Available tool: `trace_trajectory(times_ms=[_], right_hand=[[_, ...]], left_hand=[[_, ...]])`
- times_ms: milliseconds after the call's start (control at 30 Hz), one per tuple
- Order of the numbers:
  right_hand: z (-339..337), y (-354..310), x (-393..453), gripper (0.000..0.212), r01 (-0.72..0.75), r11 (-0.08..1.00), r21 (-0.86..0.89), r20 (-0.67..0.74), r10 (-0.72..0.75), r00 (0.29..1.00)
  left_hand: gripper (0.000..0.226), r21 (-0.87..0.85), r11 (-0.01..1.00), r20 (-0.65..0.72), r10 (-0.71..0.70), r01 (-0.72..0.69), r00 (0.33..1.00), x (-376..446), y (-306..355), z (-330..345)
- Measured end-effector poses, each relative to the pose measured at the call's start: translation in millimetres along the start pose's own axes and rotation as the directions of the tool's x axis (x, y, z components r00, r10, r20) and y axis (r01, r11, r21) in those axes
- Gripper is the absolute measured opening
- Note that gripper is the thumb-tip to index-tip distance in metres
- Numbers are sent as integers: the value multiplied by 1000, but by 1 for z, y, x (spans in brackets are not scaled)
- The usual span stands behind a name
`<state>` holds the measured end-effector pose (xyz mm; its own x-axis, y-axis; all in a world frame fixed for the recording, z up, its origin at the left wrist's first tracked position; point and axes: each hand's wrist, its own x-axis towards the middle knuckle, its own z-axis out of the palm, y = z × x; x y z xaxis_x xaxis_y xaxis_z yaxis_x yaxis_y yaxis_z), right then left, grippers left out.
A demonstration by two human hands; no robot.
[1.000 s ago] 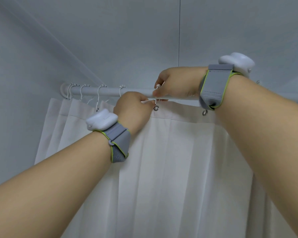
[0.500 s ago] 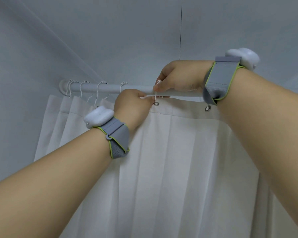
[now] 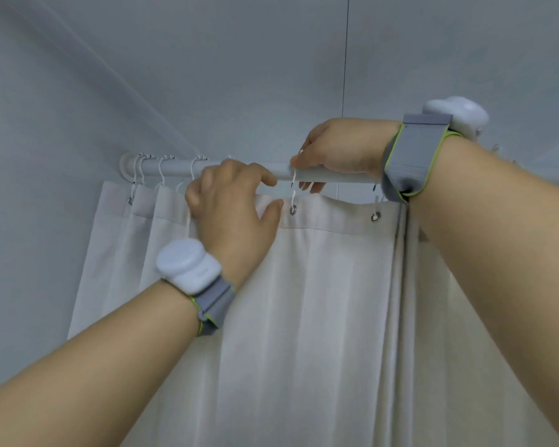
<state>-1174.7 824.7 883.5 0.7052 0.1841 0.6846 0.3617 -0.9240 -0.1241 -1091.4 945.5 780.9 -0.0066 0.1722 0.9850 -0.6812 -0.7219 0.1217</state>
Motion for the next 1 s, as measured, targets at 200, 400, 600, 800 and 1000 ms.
trace_trajectory(times_ms=[200,400,600,800,1000], right_hand=[[5,4,3,23,-6,996,-93,-6,5,1000],[4,12,4,34,74,975,-210,-3,-76,997],[5,14,10,35,77,951,-300,14,-77,997],[11,9,16,43,68,894,-443,30,-61,998],[14,11,16,29,56,913,-404,-10,-66,998]], left_hand=[[15,-283,959,29,37,-27,999,-13,14,9],[13,-490,805,271,-224,335,936,-5,23,24],[7,-568,662,394,-302,488,868,-6,29,29],[11,-612,578,397,-366,540,842,-5,25,27],[16,-604,590,386,-372,536,844,-5,28,28]])
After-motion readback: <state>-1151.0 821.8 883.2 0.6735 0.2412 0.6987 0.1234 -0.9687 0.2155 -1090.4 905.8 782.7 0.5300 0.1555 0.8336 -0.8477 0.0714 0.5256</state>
